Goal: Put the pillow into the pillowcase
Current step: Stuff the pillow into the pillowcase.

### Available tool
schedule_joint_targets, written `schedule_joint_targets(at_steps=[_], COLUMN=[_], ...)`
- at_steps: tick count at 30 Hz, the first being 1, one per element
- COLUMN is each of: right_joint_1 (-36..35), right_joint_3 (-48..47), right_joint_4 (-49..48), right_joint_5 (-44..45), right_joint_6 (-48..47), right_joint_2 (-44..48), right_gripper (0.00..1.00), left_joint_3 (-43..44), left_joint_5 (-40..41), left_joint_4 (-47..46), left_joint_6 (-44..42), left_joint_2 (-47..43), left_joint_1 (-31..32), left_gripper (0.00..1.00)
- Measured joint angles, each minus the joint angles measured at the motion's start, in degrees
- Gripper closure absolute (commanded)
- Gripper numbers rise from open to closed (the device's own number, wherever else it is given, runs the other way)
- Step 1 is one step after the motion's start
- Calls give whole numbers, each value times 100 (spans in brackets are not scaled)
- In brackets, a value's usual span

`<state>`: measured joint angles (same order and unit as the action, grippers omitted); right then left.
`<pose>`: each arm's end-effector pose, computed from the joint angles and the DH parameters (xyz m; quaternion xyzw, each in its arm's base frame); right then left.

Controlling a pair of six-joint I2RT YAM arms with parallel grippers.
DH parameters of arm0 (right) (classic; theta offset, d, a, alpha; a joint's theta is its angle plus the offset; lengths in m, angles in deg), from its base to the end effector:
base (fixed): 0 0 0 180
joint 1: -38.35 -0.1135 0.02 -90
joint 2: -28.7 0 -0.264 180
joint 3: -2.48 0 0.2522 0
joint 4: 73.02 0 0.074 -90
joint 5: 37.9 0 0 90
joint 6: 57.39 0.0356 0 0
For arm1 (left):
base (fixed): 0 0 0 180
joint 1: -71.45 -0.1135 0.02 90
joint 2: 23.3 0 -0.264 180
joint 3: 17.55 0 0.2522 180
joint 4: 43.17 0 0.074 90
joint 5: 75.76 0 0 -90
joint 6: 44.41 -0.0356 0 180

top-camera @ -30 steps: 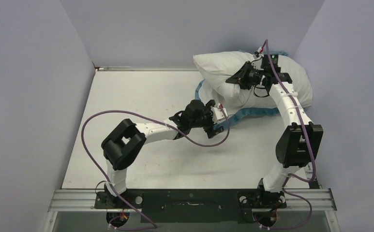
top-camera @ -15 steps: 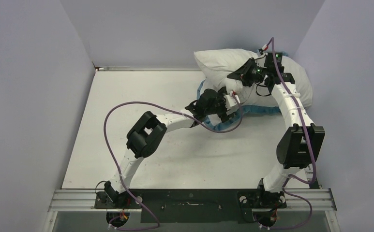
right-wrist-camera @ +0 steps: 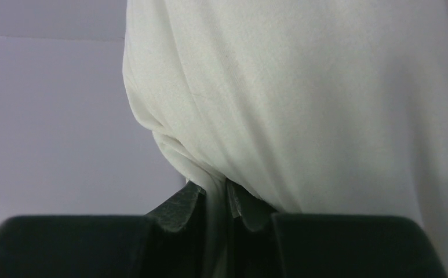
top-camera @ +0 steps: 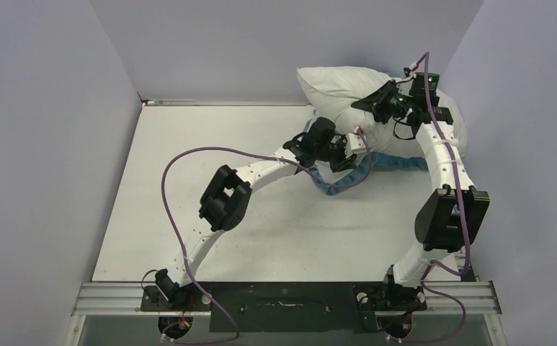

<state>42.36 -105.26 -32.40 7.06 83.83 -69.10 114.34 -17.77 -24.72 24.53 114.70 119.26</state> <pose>0.3903 -0.0021 0.3680 0.2041 0.7991 0.4880 0.2856 0.3633 -0.4289 0.2200 0.5802 0.5827 -0.3459 0.4518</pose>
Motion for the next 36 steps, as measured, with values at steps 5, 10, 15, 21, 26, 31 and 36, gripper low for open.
schedule_joint_targets(at_steps=[5, 10, 15, 21, 26, 31, 36], right_joint_1=[9, 7, -94, -706, -1244, -1639, -1703], right_joint_3=[0, 46, 354, 348, 92, 98, 201], right_joint_4=[15, 107, 374, 726, 1049, 1259, 1248], right_joint_5=[-87, -151, -184, -24, 227, 240, 236], right_joint_6=[59, 31, -184, -610, -1040, -1296, -1281], right_joint_2=[0, 7, 116, 120, 68, 61, 61], right_gripper=[95, 95, 95, 95, 95, 95, 95], left_joint_3=[72, -426, -2343, -4336, -5871, -6669, -6590], left_joint_5=[-28, 190, 562, 791, 955, 1099, 1327], left_joint_4=[420, 378, -389, -717, -758, -732, -1067], left_joint_6=[24, 22, 83, 162, 348, 444, 999], left_joint_2=[105, -90, -1156, -2761, -4017, -4887, -4942], left_joint_1=[173, 302, 275, 221, 289, 404, 330], left_gripper=[100, 100, 100, 100, 100, 68, 26])
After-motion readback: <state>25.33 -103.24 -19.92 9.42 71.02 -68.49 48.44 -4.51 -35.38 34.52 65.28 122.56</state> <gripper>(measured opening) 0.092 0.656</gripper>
